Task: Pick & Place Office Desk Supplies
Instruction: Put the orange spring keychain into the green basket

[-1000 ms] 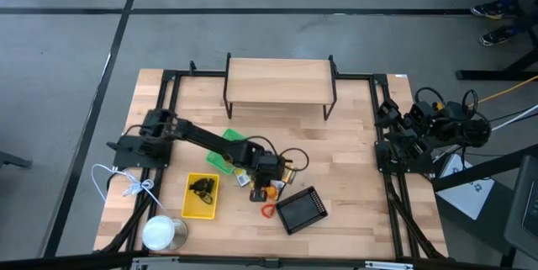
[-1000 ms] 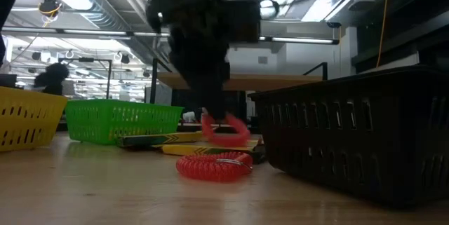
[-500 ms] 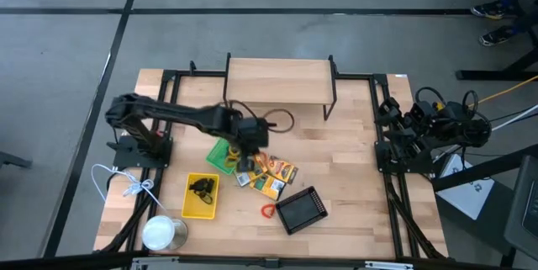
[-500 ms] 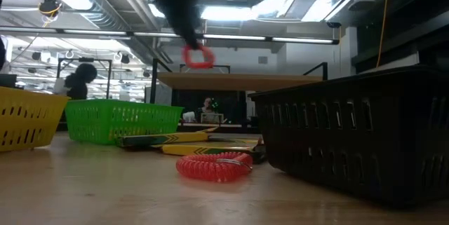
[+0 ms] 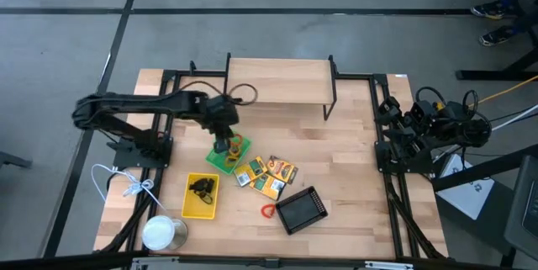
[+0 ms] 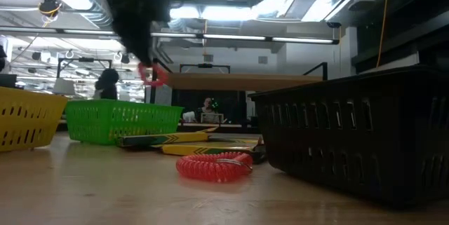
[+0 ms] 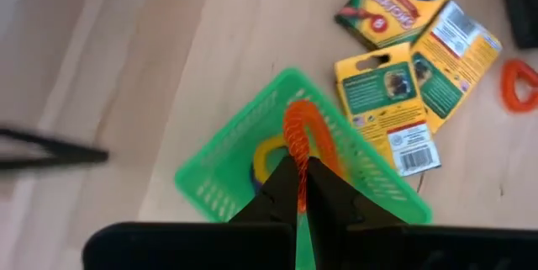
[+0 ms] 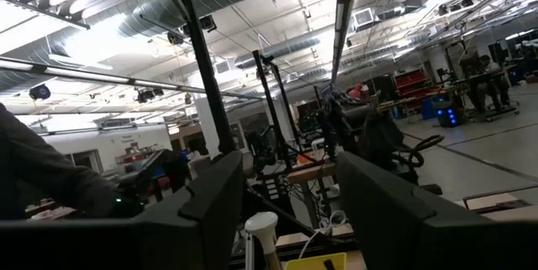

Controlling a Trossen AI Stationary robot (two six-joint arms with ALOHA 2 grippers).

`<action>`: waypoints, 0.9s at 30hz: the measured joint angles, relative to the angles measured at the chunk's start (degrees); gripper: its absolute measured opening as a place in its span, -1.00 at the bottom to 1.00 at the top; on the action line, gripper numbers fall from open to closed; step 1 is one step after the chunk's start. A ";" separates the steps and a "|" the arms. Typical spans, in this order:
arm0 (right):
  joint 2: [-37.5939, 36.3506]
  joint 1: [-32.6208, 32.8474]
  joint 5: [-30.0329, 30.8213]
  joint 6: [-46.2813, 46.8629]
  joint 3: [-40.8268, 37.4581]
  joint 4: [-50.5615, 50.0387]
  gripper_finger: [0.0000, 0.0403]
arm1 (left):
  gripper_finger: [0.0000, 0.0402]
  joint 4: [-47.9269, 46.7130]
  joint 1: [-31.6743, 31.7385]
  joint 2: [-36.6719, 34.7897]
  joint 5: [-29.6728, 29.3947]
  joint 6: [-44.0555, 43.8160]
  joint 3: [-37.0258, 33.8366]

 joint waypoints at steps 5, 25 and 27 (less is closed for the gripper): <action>0.00 -0.01 1.93 -0.85 0.00 -0.27 -0.02 | -0.97 3.75 0.75 -6.33 0.56 -5.58 -9.89; 0.00 -0.01 1.92 -1.40 0.00 -0.30 -0.02 | -0.39 15.84 -2.66 -8.41 5.60 -23.30 -21.37; 0.00 0.00 1.92 -1.40 0.00 -0.56 -0.02 | -0.31 18.39 -2.96 -8.41 5.58 -24.56 -21.01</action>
